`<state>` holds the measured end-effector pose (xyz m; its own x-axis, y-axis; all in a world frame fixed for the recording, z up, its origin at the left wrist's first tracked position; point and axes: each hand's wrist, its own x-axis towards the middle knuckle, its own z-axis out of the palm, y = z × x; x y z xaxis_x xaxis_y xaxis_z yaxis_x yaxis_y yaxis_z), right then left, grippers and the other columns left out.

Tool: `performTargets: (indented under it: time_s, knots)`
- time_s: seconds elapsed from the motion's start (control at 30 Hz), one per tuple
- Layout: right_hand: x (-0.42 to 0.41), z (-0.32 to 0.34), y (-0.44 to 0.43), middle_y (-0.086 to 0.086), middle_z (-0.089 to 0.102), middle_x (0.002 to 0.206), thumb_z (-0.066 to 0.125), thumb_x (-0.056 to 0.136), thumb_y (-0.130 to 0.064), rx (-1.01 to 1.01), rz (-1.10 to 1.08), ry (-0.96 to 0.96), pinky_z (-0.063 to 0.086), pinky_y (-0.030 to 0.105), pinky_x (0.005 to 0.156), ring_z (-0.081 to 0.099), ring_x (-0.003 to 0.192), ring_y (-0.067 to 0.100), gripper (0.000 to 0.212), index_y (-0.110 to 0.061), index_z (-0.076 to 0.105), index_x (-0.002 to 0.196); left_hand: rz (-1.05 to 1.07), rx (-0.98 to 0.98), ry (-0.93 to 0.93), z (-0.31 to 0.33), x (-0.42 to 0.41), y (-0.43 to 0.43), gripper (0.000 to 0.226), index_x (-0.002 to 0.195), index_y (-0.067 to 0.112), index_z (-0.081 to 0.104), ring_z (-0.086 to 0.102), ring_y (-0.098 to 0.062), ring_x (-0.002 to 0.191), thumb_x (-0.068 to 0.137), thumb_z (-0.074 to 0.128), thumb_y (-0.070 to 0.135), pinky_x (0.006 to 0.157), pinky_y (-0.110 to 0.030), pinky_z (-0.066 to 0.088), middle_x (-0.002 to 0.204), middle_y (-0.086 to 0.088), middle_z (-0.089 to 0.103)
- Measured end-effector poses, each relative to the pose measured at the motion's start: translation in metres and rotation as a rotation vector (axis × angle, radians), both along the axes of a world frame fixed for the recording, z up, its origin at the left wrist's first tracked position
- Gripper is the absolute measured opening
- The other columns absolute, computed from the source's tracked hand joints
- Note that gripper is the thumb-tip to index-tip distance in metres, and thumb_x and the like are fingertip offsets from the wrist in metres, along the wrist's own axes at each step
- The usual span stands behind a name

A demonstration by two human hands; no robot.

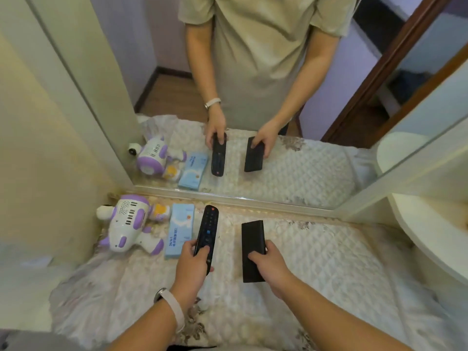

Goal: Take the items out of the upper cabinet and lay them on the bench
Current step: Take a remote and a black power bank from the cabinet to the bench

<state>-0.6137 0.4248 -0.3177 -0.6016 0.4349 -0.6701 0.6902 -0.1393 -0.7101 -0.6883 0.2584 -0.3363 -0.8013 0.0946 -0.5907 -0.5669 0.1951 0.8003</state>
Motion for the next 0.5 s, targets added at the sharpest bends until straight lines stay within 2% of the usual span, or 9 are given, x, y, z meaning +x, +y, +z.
performTargets:
  time_s: [0.13,0.23,0.3,0.4,0.5]
  knots:
    - [-0.028,-0.011,0.000,0.002,0.063,0.105,0.059,0.092,-0.014,0.029,-0.010,-0.058,0.056,0.029,0.070,0.065,0.092,0.019,0.031,-0.021,0.048,0.120,-0.048,-0.029,-0.059,-0.021,-0.018,0.010,0.015,0.114,0.015,0.047,0.067,-0.031,0.078,0.099,0.051,0.018,0.050,-0.026,0.047,0.102,-0.004,0.060]
    - [-0.044,-0.020,0.003,0.001,0.061,0.104,0.058,0.093,-0.014,0.054,-0.008,-0.102,0.053,0.025,0.065,0.063,0.090,0.017,0.031,-0.019,0.046,0.122,-0.073,-0.032,-0.082,-0.031,-0.027,0.018,0.016,0.115,0.014,0.048,0.065,-0.028,0.080,0.099,0.051,0.018,0.066,-0.042,0.058,0.099,-0.005,0.060]
    - [-0.051,-0.026,0.006,0.001,0.061,0.103,0.057,0.093,-0.013,0.066,-0.006,-0.119,0.050,0.023,0.062,0.062,0.089,0.015,0.032,-0.018,0.046,0.123,-0.096,-0.031,-0.090,-0.036,-0.031,0.023,0.017,0.116,0.014,0.048,0.065,-0.026,0.080,0.099,0.051,0.019,0.074,-0.049,0.059,0.098,-0.005,0.061]
    - [-0.061,-0.037,0.008,-0.002,0.059,0.100,0.057,0.094,-0.014,0.085,0.005,-0.139,0.048,0.021,0.060,0.060,0.087,0.011,0.031,-0.019,0.045,0.122,-0.136,-0.048,-0.086,-0.044,-0.037,0.027,0.019,0.118,0.017,0.047,0.066,-0.028,0.085,0.099,0.049,0.020,0.074,-0.046,0.059,0.102,-0.008,0.062]
    - [-0.066,-0.048,0.008,-0.002,0.059,0.102,0.057,0.093,-0.015,0.078,0.023,-0.145,0.048,0.021,0.062,0.060,0.089,0.011,0.034,-0.019,0.045,0.124,-0.214,-0.147,-0.042,-0.054,-0.040,0.027,0.019,0.117,0.021,0.048,0.063,-0.022,0.092,0.098,0.049,0.023,0.081,-0.043,0.054,0.105,-0.003,0.063]
